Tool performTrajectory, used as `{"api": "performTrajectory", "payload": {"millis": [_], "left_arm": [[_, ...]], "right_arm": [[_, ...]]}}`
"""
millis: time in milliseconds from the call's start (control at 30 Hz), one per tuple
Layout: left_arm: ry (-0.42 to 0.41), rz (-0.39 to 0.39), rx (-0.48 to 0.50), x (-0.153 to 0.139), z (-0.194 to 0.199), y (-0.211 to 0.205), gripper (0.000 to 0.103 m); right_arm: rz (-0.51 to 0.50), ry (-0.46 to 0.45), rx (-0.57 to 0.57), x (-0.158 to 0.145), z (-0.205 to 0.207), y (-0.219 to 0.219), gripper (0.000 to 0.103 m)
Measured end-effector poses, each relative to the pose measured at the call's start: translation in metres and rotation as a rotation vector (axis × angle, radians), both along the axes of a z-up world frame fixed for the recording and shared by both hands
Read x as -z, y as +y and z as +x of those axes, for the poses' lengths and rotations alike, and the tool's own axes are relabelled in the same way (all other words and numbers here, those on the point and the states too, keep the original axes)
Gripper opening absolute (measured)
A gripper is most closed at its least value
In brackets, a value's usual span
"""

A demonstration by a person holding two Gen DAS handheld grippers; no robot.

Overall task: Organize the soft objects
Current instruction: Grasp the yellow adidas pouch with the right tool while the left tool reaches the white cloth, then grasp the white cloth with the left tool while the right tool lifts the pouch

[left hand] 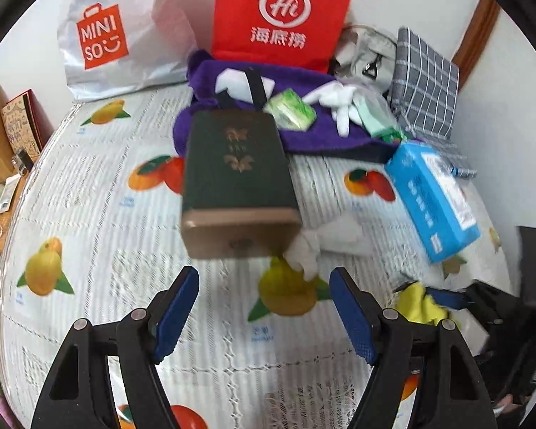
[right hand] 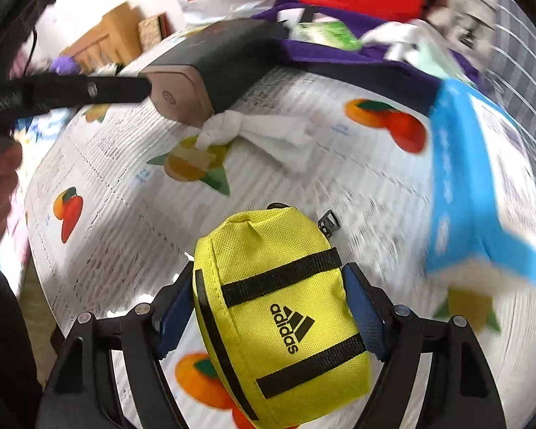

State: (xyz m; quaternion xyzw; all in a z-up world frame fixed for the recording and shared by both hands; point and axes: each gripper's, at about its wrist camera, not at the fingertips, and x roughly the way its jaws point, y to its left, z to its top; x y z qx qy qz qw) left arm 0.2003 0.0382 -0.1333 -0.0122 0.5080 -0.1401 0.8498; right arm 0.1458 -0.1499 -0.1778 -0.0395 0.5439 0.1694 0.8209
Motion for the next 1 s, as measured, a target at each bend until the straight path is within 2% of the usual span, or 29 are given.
{"api": "performTrajectory", "payload": {"millis": [200, 333, 400, 467, 533, 633, 667, 700, 800, 1000], "left_arm": [[0.020, 0.016, 0.012, 0.021, -0.003, -0.027, 0.072], [0.009, 0.021, -0.007, 0.029, 0.002, -0.041, 0.071], [0.014, 0.037, -0.030, 0.034, 0.005, -0.045, 0.060], [0.029, 0.031, -0.047, 0.040, 0.008, -0.046, 0.057], [0.005, 0.026, -0.089, 0.041, 0.009, -0.046, 0.052], [-0.006, 0.042, -0.103, 0.043, 0.012, -0.049, 0.038], [-0.008, 0.046, -0.104, 0.043, 0.013, -0.050, 0.027], [-0.008, 0.050, -0.106, 0.043, 0.013, -0.050, 0.022], [-0.006, 0.044, -0.093, 0.042, 0.011, -0.051, 0.019], [0.009, 0.059, -0.067, 0.040, -0.007, -0.047, 0.019]], "right_arm": [[0.017, -0.066, 0.208, -0.005, -0.027, -0.046, 0.081], [0.031, -0.112, 0.258, -0.006, -0.036, -0.071, 0.083], [0.023, -0.124, 0.276, -0.004, -0.043, -0.078, 0.087], [0.011, -0.124, 0.283, -0.003, -0.052, -0.083, 0.087], [-0.014, -0.122, 0.283, 0.001, -0.060, -0.086, 0.087], [-0.035, -0.140, 0.278, 0.003, -0.069, -0.088, 0.087], [-0.033, -0.145, 0.274, 0.004, -0.071, -0.088, 0.087], [-0.030, -0.144, 0.272, 0.005, -0.073, -0.088, 0.087], [-0.020, -0.141, 0.286, 0.005, -0.076, -0.093, 0.087], [0.045, -0.175, 0.300, -0.010, -0.084, -0.102, 0.087]]}}
